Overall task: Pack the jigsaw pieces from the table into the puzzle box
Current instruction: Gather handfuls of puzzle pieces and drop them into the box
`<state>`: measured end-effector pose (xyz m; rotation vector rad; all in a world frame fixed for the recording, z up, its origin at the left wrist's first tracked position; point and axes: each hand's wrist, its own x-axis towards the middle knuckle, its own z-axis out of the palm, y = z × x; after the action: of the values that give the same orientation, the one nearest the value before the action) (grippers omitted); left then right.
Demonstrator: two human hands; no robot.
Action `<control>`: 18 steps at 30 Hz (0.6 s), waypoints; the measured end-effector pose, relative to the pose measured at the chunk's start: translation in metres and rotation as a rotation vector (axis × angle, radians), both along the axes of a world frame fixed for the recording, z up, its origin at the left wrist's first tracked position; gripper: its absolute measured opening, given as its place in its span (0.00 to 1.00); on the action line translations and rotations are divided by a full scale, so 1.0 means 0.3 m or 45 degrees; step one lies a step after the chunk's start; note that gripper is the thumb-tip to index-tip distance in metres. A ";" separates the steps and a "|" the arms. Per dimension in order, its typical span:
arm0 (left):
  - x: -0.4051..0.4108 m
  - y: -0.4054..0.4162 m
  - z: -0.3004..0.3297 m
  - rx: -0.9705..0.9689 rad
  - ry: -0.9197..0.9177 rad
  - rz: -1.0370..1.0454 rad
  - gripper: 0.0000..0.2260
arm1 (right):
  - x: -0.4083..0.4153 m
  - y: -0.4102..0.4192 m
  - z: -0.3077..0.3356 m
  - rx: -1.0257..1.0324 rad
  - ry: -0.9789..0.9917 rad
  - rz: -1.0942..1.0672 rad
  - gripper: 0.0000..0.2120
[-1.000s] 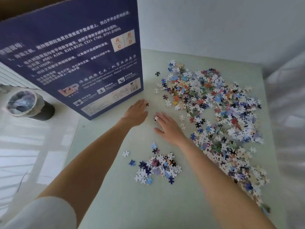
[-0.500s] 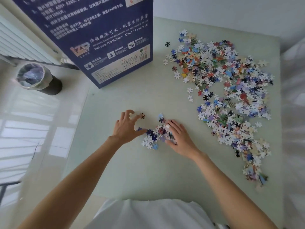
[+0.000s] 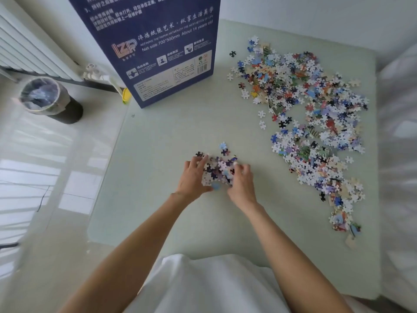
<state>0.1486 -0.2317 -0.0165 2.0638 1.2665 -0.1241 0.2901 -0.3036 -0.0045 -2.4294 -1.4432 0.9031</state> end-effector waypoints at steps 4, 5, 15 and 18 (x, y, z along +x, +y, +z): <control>-0.032 0.004 -0.010 0.020 -0.133 0.018 0.38 | -0.024 0.042 0.001 0.059 0.120 0.139 0.29; -0.038 0.005 -0.012 0.032 -0.164 0.019 0.36 | -0.014 0.049 0.002 0.079 0.154 0.186 0.30; -0.073 0.054 -0.016 0.166 0.021 0.066 0.48 | 0.124 0.229 0.021 -0.228 -0.241 0.698 0.57; -0.054 0.092 -0.004 0.094 0.037 -0.020 0.47 | 0.100 0.247 0.016 -0.198 -0.256 0.772 0.57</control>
<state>0.1325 -0.2042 -0.0178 2.1425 1.2902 -0.1161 0.3200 -0.2294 0.0003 -2.2592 -2.3370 0.9168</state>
